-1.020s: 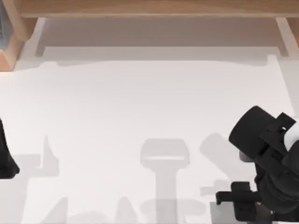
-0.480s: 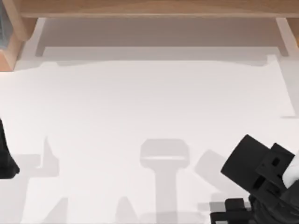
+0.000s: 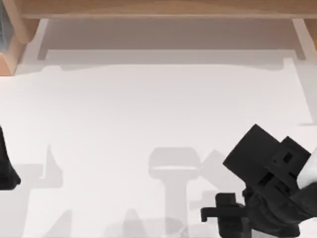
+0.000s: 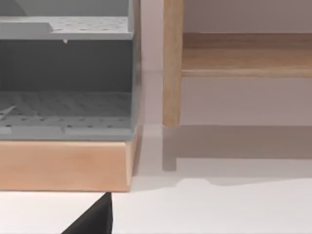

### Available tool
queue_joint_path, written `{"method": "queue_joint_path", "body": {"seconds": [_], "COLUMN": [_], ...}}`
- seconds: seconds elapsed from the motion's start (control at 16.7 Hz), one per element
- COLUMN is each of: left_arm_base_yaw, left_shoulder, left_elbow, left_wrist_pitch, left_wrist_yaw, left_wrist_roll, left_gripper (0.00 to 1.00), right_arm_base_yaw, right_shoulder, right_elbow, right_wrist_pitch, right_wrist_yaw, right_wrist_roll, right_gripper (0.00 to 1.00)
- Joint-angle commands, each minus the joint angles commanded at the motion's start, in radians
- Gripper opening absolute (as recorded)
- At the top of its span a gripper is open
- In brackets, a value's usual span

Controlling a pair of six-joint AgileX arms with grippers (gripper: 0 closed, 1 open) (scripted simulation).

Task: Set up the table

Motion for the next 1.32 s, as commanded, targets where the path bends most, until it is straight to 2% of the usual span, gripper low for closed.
{"method": "queue_joint_path", "body": {"seconds": [0.3, 0.72, 1.32], "left_arm_base_yaw": [0.000, 0.000, 0.000], "left_shoulder": [0.000, 0.000, 0.000], "left_elbow": [0.000, 0.000, 0.000], "left_wrist_pitch": [0.000, 0.000, 0.000], "left_wrist_yaw": [0.000, 0.000, 0.000], "left_wrist_roll": [0.000, 0.000, 0.000], "left_gripper": [1.00, 1.00, 1.00], "right_arm_base_yaw": [-0.016, -0.054, -0.027], "right_shoulder": [0.005, 0.011, 0.003], "right_elbow": [0.048, 0.047, -0.056], "right_wrist_pitch": [0.078, 0.076, -0.031], "right_wrist_yaw": [-0.049, -0.050, 0.046], "right_wrist_roll": [0.006, 0.000, -0.003], "right_gripper": [0.00, 0.00, 0.00]}}
